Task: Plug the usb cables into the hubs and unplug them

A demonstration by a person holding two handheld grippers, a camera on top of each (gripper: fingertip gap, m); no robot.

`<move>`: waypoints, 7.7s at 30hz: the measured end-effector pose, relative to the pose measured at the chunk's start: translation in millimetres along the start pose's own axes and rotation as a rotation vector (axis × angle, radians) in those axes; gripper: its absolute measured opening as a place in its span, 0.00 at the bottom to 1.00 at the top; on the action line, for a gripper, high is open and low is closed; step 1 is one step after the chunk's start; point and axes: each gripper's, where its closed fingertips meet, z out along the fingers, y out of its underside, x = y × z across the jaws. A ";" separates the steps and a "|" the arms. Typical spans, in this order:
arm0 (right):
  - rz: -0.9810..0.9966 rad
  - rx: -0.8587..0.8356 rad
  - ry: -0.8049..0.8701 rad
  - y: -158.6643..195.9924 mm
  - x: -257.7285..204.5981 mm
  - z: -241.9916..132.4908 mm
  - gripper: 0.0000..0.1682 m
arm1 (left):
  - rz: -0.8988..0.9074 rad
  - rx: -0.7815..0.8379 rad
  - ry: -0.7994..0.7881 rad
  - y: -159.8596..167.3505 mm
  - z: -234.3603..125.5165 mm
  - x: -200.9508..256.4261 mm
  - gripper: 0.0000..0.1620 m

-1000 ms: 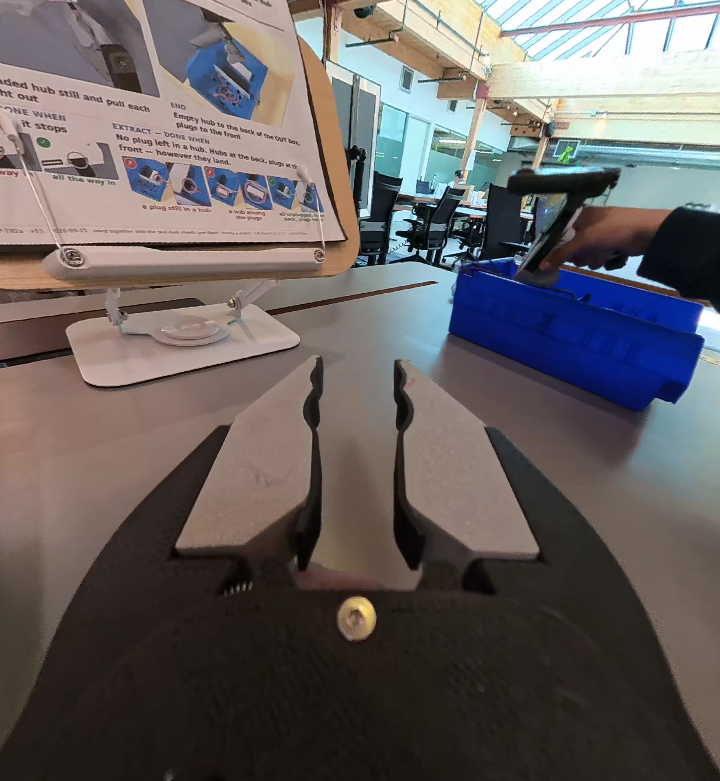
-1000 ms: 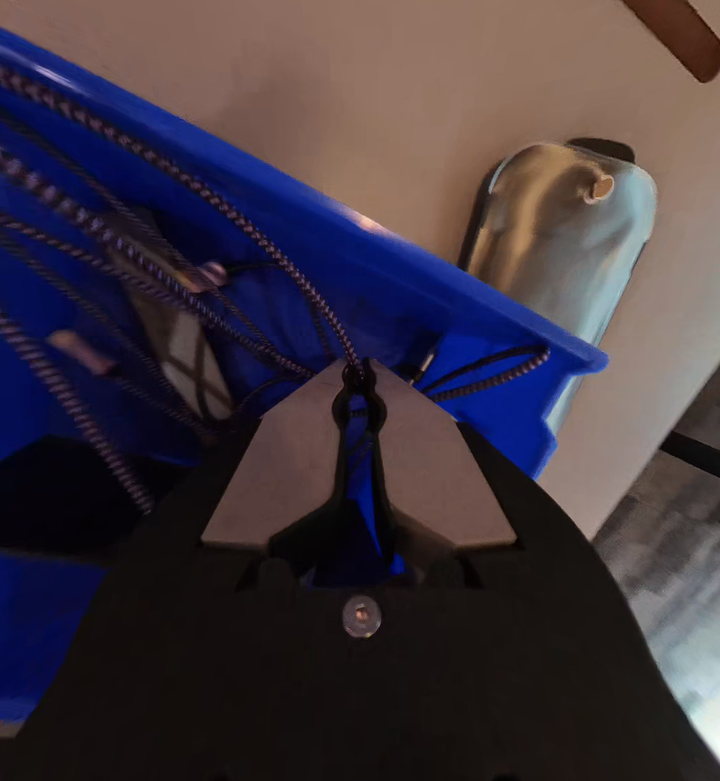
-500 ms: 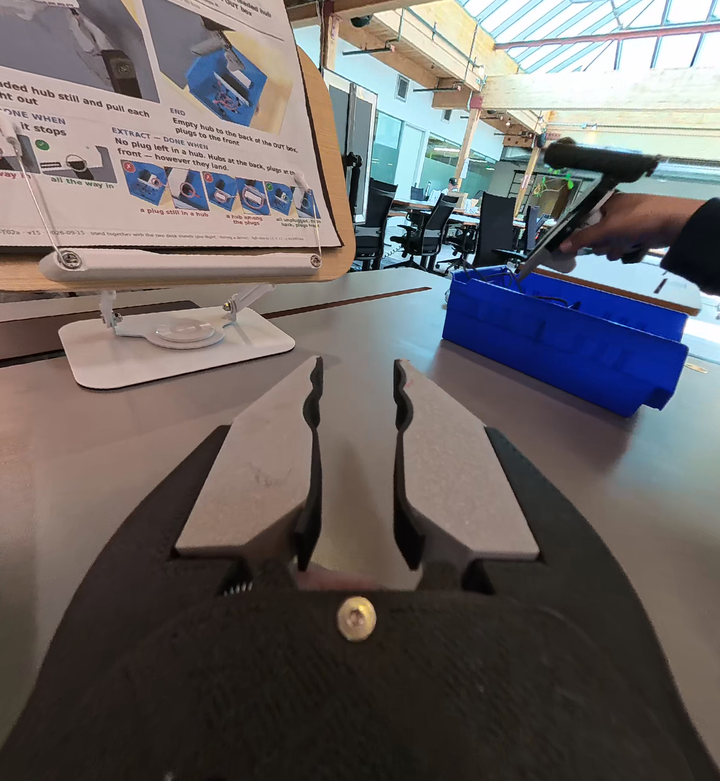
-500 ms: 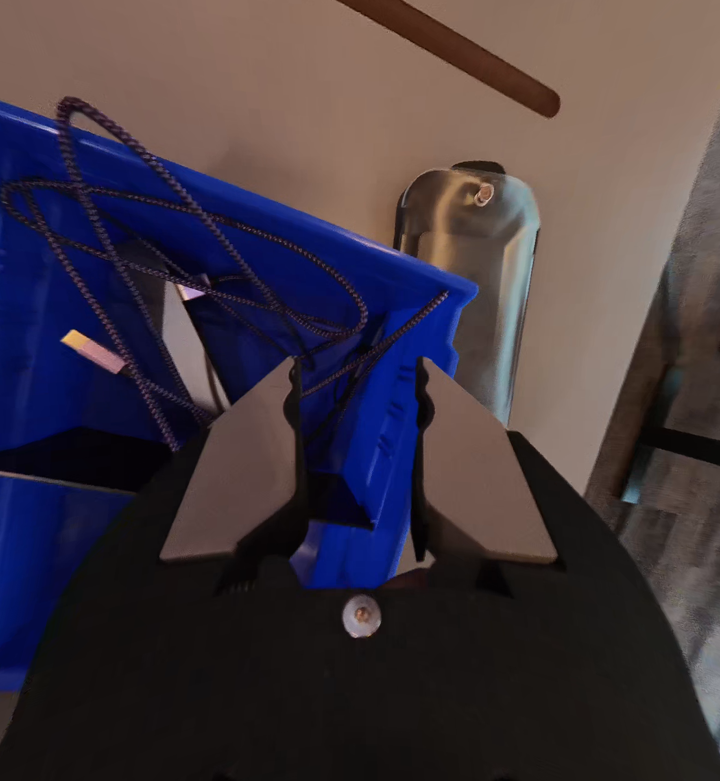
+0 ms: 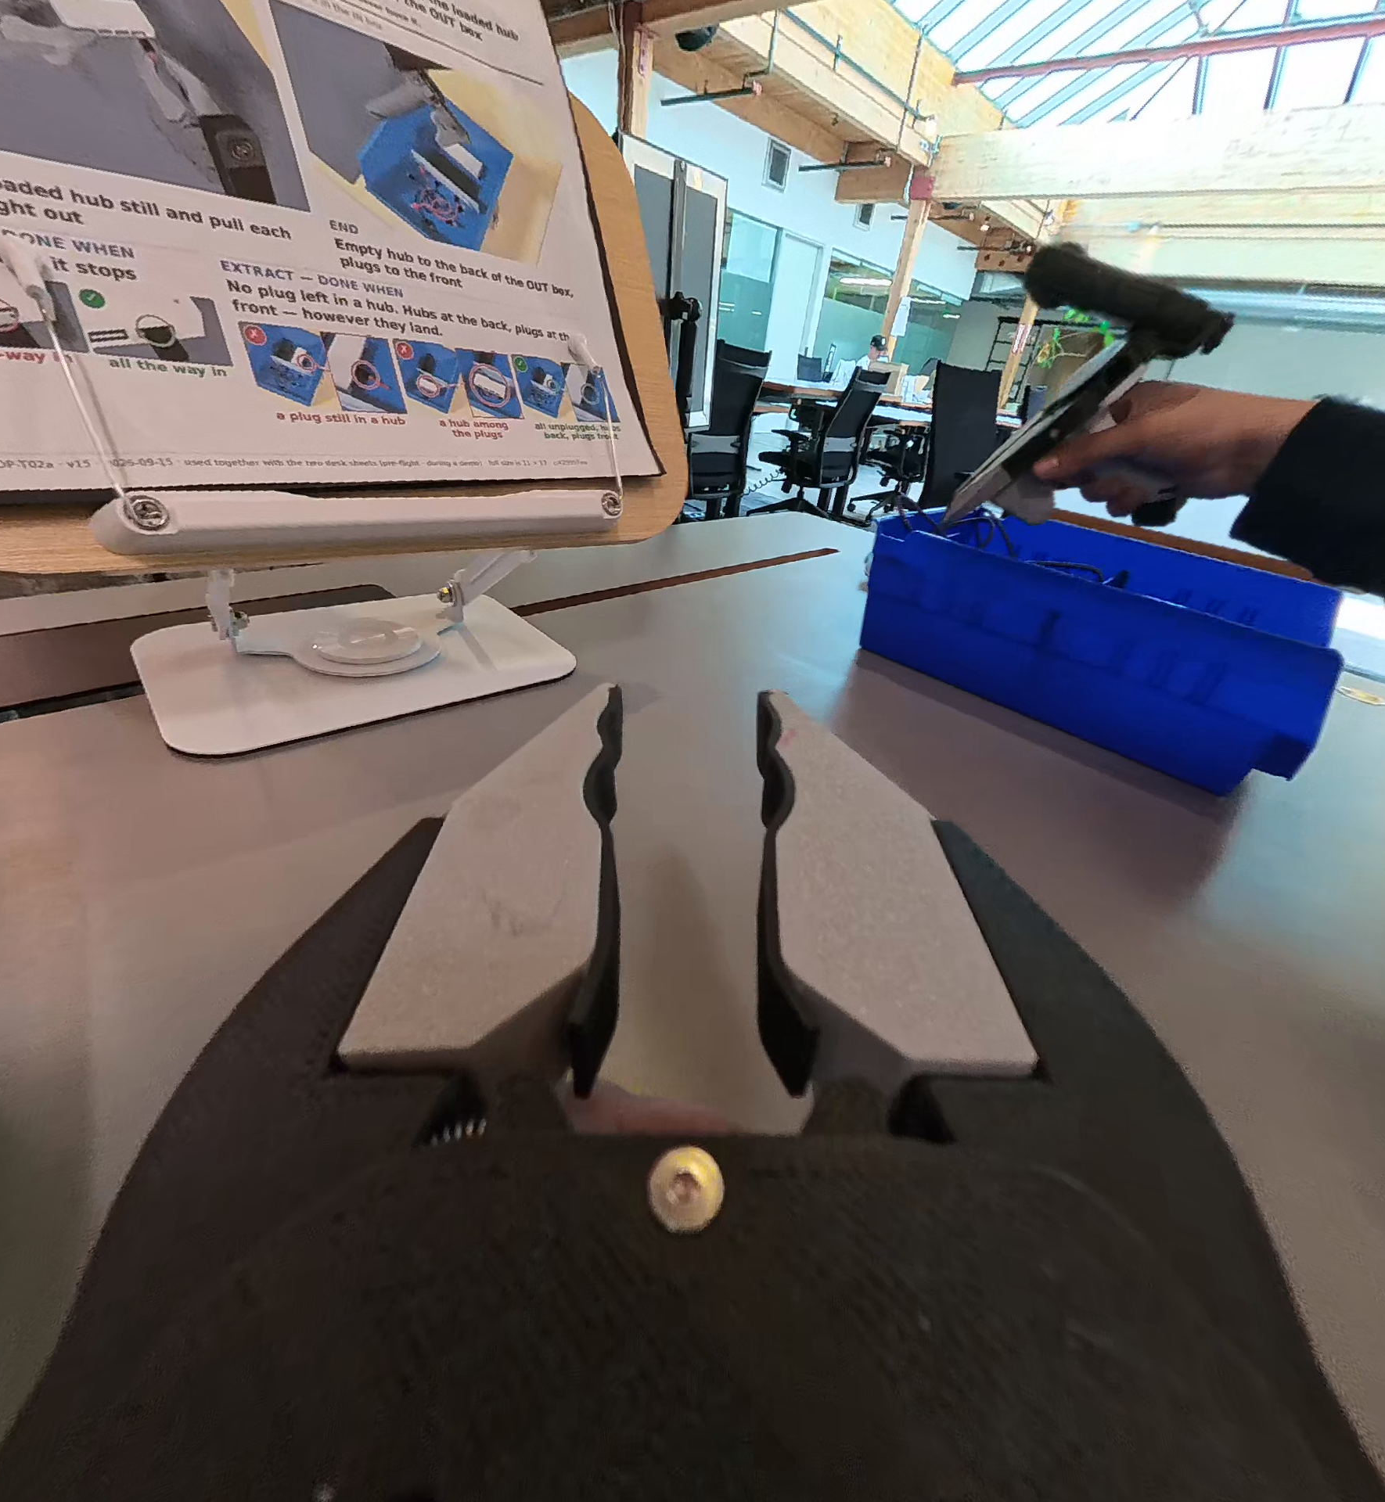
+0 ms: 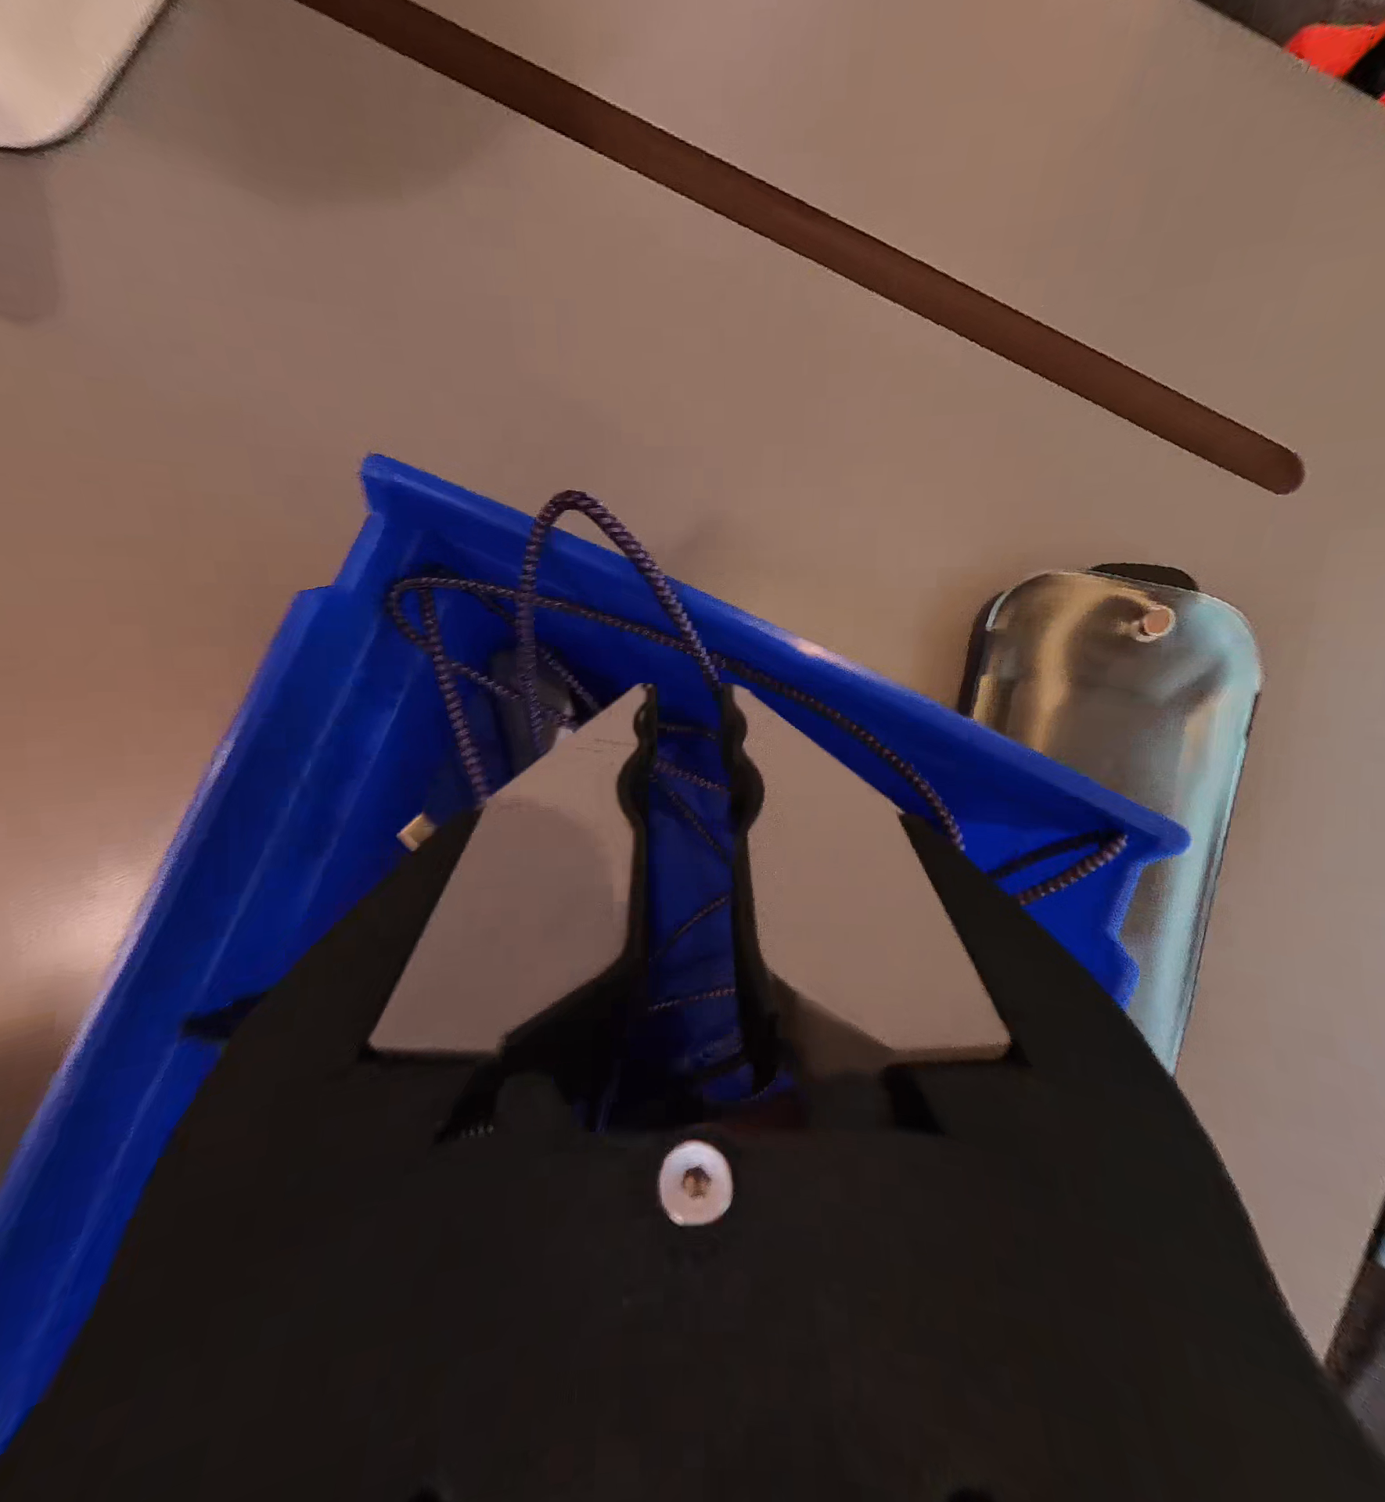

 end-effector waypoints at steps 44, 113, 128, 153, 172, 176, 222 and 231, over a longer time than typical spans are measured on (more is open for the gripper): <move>-0.121 0.435 -0.791 -29.7 -410.9 -3.6 0.48 | -0.037 -0.064 -0.048 13.4 1.9 -17.6 0.22; -0.352 0.292 -0.448 10.7 -399.9 65.8 0.45 | 0.558 -1.150 -0.583 -4.2 -155.9 -233.9 0.00; -0.355 0.288 -0.447 11.7 -400.6 65.9 0.43 | 0.620 -0.855 -0.696 -79.3 -150.0 -229.2 0.00; -0.349 0.286 -0.451 12.1 -400.7 65.7 0.43 | 0.756 -0.335 -0.865 -231.2 -158.9 -190.3 0.00; -0.366 0.277 -0.451 14.9 -403.5 65.5 0.43 | 0.346 -0.916 -0.493 -59.5 -141.9 -203.3 0.14; -0.358 0.278 -0.458 14.6 -403.4 65.1 0.43 | 0.304 -1.033 -0.506 -28.6 -144.5 -226.1 0.17; -0.382 0.265 -0.469 19.0 -410.0 64.1 0.42 | 0.760 -0.402 -0.848 -347.0 -158.3 -172.9 0.00; -0.385 0.256 -0.475 20.7 -411.1 64.3 0.42 | 0.803 -0.273 -0.760 -348.1 -142.1 -162.9 0.00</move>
